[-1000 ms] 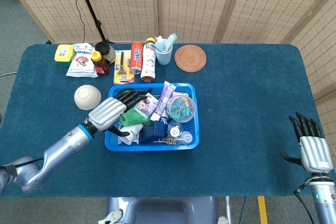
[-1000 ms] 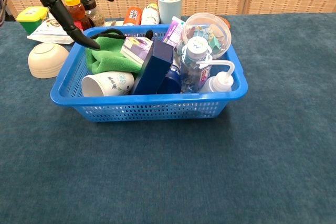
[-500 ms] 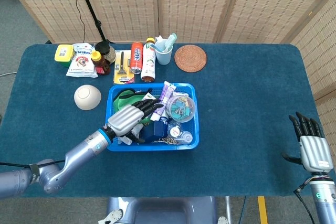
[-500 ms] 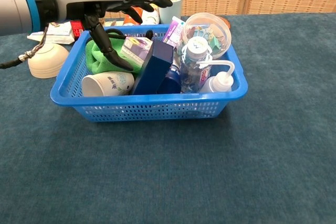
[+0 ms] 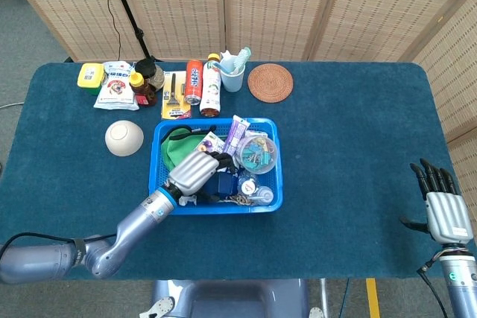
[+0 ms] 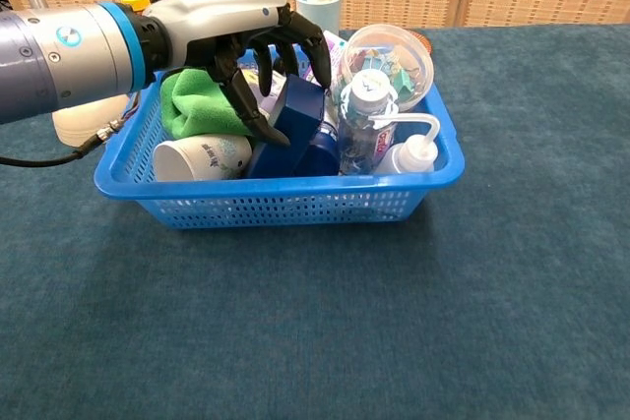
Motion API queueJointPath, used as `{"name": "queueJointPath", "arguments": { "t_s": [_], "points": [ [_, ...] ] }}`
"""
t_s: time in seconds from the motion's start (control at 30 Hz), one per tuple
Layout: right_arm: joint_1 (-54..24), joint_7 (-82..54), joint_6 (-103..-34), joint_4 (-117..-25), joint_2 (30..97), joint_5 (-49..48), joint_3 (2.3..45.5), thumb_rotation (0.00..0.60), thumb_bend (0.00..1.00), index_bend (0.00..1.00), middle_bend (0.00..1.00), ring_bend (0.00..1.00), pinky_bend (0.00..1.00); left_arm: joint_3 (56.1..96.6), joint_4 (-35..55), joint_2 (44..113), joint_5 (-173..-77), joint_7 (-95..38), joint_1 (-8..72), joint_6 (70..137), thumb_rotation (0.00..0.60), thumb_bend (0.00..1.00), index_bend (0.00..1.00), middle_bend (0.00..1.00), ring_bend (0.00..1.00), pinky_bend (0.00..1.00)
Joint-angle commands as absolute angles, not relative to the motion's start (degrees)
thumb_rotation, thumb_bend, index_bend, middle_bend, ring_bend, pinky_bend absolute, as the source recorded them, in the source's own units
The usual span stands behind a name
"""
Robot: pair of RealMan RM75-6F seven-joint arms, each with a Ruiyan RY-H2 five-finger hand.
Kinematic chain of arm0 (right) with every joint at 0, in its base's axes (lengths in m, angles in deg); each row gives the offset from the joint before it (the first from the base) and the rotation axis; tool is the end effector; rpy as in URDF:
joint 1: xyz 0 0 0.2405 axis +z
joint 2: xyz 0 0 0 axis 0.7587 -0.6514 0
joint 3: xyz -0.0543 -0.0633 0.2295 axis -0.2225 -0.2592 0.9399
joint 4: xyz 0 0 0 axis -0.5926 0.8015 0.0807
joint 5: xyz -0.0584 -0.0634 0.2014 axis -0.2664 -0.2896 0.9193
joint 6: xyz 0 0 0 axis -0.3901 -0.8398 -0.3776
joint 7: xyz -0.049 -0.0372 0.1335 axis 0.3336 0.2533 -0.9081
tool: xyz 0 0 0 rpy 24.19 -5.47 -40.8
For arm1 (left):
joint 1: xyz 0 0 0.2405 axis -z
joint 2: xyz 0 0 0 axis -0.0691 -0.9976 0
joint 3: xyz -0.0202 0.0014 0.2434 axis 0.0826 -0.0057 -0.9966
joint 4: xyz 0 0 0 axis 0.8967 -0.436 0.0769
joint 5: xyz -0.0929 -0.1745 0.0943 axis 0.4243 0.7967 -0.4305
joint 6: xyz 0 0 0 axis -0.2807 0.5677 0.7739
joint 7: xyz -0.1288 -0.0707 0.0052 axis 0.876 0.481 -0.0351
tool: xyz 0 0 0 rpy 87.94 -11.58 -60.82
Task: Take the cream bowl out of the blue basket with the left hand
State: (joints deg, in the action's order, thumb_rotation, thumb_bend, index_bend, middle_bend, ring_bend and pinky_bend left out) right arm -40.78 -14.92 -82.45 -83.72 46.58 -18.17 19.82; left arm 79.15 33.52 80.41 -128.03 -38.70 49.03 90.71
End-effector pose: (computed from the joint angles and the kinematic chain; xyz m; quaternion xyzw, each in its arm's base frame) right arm -0.3221 -0.2178 0.1406 0.5809 -0.4118 0.3740 0.5942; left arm -0.0420 0.3238 -0.0259 -0.7701 -0.3901 -0.4320 0.2611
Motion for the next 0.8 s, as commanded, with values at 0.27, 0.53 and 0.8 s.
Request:
{"name": "queueJointPath", "arguments": {
  "t_s": [0.27, 0.53, 0.8],
  "points": [
    [-40.7, -15.4, -82.3, -83.6, 46.5, -18.2, 19.8, 0.6, 0.0, 0.0, 0.0, 0.0, 0.0, 79.3, 33.0, 82.5, -127.7, -40.5, 48.2, 93.9, 0.6, 0.07, 0.62, 0.48, 0.49, 0.55],
    [-40.8, -15.5, -82.6, -83.8, 46.3, -18.1, 19.9, 0.6, 0.0, 0.0, 0.0, 0.0, 0.0, 80.2, 35.1, 79.7, -130.7, -36.5, 46.3, 95.8, 0.6, 0.08, 0.63, 0.49, 0.5, 0.56],
    [-40.8, -15.4, -82.6, -84.0, 46.3, -18.5, 19.7, 0.6, 0.0, 0.0, 0.0, 0.0, 0.0, 82.3, 40.5, 73.0, -136.2, -30.0, 42.8, 100.6, 0.6, 0.08, 0.63, 0.49, 0.5, 0.56]
  ]
}}
